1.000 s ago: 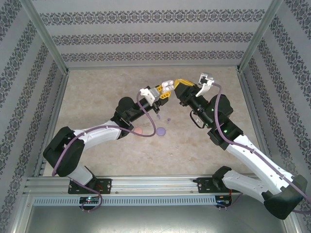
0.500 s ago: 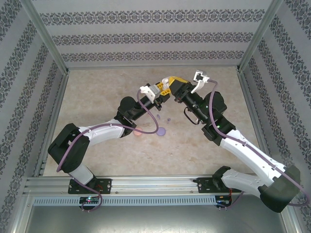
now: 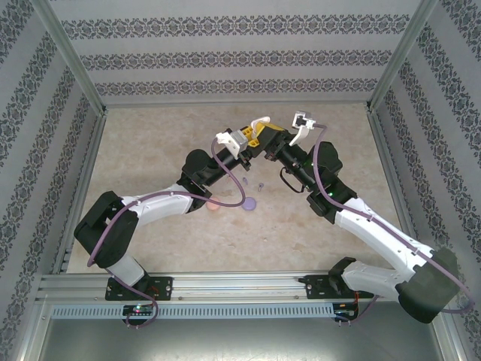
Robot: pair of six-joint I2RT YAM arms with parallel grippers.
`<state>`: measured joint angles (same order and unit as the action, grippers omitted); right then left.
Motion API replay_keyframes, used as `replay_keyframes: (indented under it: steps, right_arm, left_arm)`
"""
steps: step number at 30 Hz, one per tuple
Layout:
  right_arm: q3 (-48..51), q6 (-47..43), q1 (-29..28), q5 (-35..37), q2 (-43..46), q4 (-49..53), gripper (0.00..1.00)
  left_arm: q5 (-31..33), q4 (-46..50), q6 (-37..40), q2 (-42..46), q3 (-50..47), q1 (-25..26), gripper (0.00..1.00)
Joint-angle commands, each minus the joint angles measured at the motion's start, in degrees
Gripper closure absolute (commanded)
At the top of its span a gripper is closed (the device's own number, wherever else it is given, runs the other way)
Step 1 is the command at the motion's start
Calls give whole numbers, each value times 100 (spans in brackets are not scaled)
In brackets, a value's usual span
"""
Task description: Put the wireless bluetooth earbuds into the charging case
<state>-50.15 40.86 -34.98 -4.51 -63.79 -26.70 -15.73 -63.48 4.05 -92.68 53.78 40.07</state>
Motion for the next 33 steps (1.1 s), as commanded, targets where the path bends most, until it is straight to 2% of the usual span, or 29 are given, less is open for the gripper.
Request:
replay_keyframes:
  steps: [1, 33]
  right_arm:
    - [38, 107, 61, -128, -55, -274, 83]
    - [357, 178, 132, -611, -60, -362, 89]
  left_arm:
    - [-37, -371, -70, 35, 178, 88, 100]
    - [-57, -353, -107, -112, 352, 110, 100]
